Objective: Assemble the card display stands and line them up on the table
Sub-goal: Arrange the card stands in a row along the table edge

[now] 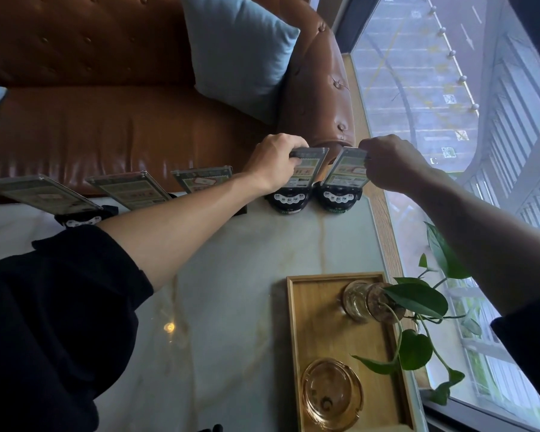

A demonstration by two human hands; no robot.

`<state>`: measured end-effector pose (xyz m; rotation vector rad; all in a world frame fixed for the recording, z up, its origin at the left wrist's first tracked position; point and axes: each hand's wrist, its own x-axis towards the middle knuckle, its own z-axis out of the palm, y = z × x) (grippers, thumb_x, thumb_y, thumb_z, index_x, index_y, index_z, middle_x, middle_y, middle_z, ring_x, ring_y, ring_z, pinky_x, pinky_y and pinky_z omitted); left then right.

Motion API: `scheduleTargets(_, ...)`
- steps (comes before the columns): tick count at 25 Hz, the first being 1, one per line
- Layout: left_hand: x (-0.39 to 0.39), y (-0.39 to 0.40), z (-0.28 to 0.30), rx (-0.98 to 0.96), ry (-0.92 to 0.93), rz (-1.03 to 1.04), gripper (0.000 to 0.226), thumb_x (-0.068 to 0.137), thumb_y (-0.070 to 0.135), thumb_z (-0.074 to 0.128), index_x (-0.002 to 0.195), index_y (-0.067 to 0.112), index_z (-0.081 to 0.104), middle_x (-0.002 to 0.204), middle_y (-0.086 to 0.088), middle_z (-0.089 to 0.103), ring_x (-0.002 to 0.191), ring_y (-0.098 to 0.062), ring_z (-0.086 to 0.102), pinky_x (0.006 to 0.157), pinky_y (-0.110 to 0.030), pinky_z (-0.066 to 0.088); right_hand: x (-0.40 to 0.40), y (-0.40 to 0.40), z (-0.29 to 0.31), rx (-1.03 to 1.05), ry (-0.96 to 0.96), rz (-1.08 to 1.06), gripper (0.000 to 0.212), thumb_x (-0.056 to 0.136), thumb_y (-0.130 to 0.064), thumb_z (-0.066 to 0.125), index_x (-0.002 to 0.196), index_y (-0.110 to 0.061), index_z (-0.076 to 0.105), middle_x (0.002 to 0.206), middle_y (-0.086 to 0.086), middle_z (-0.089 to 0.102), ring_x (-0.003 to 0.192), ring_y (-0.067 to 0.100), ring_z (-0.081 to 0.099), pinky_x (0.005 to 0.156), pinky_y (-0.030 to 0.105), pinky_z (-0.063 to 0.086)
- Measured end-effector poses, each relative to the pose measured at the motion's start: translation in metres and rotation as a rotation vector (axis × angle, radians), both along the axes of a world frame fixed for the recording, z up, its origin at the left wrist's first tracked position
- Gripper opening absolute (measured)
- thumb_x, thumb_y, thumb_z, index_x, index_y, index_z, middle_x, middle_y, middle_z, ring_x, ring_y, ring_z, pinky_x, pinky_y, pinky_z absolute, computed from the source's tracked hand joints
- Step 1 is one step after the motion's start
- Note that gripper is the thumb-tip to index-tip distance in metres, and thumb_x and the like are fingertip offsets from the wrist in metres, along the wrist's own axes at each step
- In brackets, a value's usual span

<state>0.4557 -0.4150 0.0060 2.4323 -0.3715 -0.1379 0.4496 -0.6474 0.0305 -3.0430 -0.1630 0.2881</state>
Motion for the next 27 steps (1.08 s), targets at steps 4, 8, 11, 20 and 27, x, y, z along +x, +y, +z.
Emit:
scheduleTargets(4, -0.002, 0.0, -0.004, -0.017, 0.012, 0.014, 0.019, 0.086, 0.011, 0.067, 0.099, 0.022, 0.073, 0.097, -0.001, 0.077, 0.092, -0.024, 0.07, 0.079, -0.036, 0.055, 0.0, -0.003, -0.003, -0.006, 0.005, -0.002, 0.023, 0.086, -0.002, 0.05, 0.103, -0.009, 0.064, 0.091, 0.021, 0.061, 0.072, 0.038, 0.056, 0.058, 0.033, 0.043)
scheduleTargets(8, -0.002, 0.004, 0.007, -0.003, 0.072, -0.029, 0.035, 0.084, 0.013, 0.07, 0.119, 0.018, 0.069, 0.112, -0.005, 0.073, 0.103, -0.023, 0.067, 0.081, -0.026, 0.048, 0.001, 0.001, -0.004, -0.022, 0.05, 0.013, 0.03, 0.086, -0.009, 0.056, 0.116, -0.011, 0.056, 0.102, 0.019, 0.065, 0.083, 0.036, 0.056, 0.074, 0.039, 0.043)
scheduleTargets(11, -0.002, 0.022, 0.024, 0.029, 0.086, -0.018, 0.05, 0.081, 0.024, 0.075, 0.13, 0.018, 0.063, 0.121, -0.006, 0.068, 0.108, -0.021, 0.063, 0.085, -0.022, 0.043, -0.002, 0.003, 0.005, -0.018, 0.084, 0.015, 0.046, 0.088, -0.025, 0.063, 0.131, -0.014, 0.049, 0.115, 0.017, 0.064, 0.107, 0.036, 0.058, 0.098, 0.052, 0.035)
scheduleTargets(20, -0.025, 0.115, 0.065, 0.593, 0.142, -0.011, 0.028, 0.077, 0.019, 0.078, 0.104, 0.025, 0.074, 0.107, -0.002, 0.067, 0.099, -0.026, 0.064, 0.073, -0.035, 0.047, -0.005, 0.132, 0.053, 0.274, -0.273, 0.145, 0.041, 0.083, -0.026, 0.049, 0.119, -0.014, 0.063, 0.116, 0.014, 0.067, 0.11, 0.038, 0.058, 0.096, 0.049, 0.047)
scheduleTargets(27, -0.039, 0.129, 0.05, 0.419, 0.176, 0.073, 0.011, 0.09, 0.015, 0.068, 0.097, 0.013, 0.076, 0.082, -0.007, 0.07, 0.072, -0.027, 0.065, 0.059, -0.035, 0.049, -0.023, 0.202, 0.035, 0.387, -0.027, 0.196, 0.034, 0.089, -0.019, 0.05, 0.119, -0.017, 0.065, 0.108, 0.013, 0.07, 0.092, 0.037, 0.065, 0.078, 0.039, 0.054)
